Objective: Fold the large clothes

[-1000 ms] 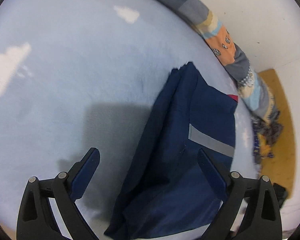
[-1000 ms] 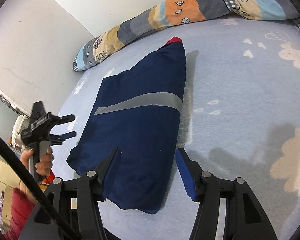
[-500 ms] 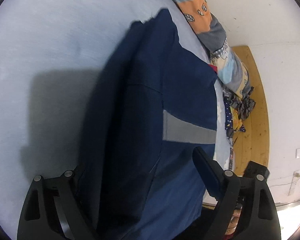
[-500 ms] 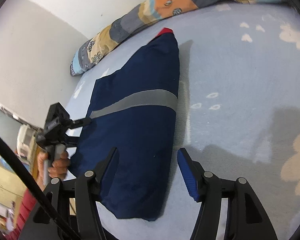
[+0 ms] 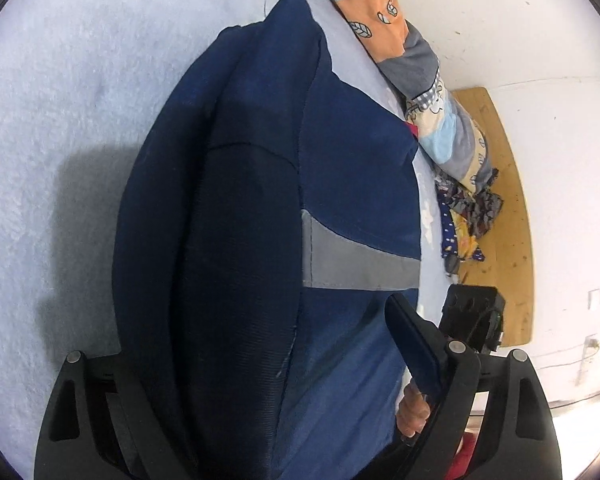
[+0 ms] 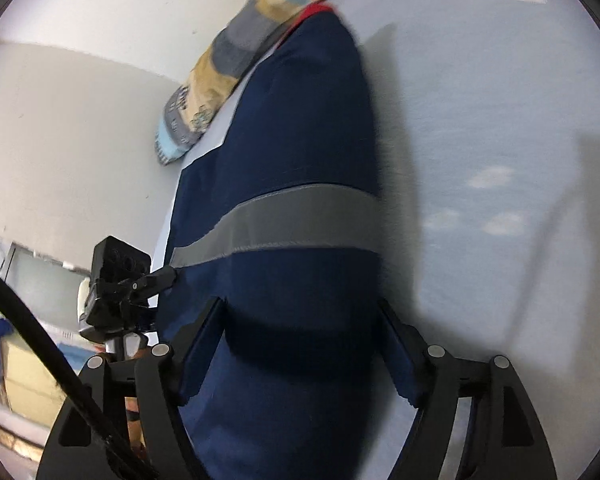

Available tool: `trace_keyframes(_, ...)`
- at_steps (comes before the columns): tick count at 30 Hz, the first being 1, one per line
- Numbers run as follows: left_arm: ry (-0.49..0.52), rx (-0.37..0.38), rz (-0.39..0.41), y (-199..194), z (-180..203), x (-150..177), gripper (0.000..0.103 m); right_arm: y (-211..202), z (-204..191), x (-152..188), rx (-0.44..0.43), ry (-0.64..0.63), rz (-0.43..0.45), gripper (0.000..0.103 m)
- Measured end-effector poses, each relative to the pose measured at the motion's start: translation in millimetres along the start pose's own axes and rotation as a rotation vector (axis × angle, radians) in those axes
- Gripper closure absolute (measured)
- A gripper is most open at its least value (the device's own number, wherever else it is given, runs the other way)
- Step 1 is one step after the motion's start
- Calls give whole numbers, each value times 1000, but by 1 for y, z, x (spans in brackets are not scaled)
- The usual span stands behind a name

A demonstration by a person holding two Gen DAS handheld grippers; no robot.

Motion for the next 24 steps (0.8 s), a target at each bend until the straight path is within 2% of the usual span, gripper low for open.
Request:
trace_keyframes(1, 11, -16, 10, 0, 3, 1, 14, 7, -3, 0, 21, -32, -8, 26)
trace_keyframes(3, 54, -65, 30, -2, 10, 3, 14, 16, -11, -3, 94, -96, -15, 37)
trace_keyframes(6, 129, -183, 67, -6, 25, 11, 23, 14, -27, 0, 199, -186, -28, 52)
trace_keyframes(8, 162, -231, 94, -10, 36, 15, 30, 11, -39, 1, 251, -243, -23, 55)
trace_keyframes(9, 175, -235, 111, -14, 43, 17, 30, 10, -42, 2, 263, -254, -20, 56)
trace_keyframes(11, 194, -234, 133, -21, 53, 21, 36, 4, -50, 5, 273, -277, -8, 57)
trace_keyframes(14, 207, -199, 144, -30, 68, 28, 37, -8, -59, 5, 268, -292, 11, 58)
trace_keyframes(16, 224, -185, 136, -27, 77, 34, 40, -17, -65, 5, 267, -314, 17, 59)
trace_keyframes(24, 286, -133, 121, -21, 117, 59, 40, -63, -83, 8, 279, -351, 60, 59)
Point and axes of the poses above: each gripper's, at about its wrist camera, not at the fingertips, and y roughly the way its jaws point, z to its right, x to its underside, the point moved 6 cm from there along y, roughly the way its jaws point, and after that the axes turned 7 degrees about -x, right-handed, at the moved point
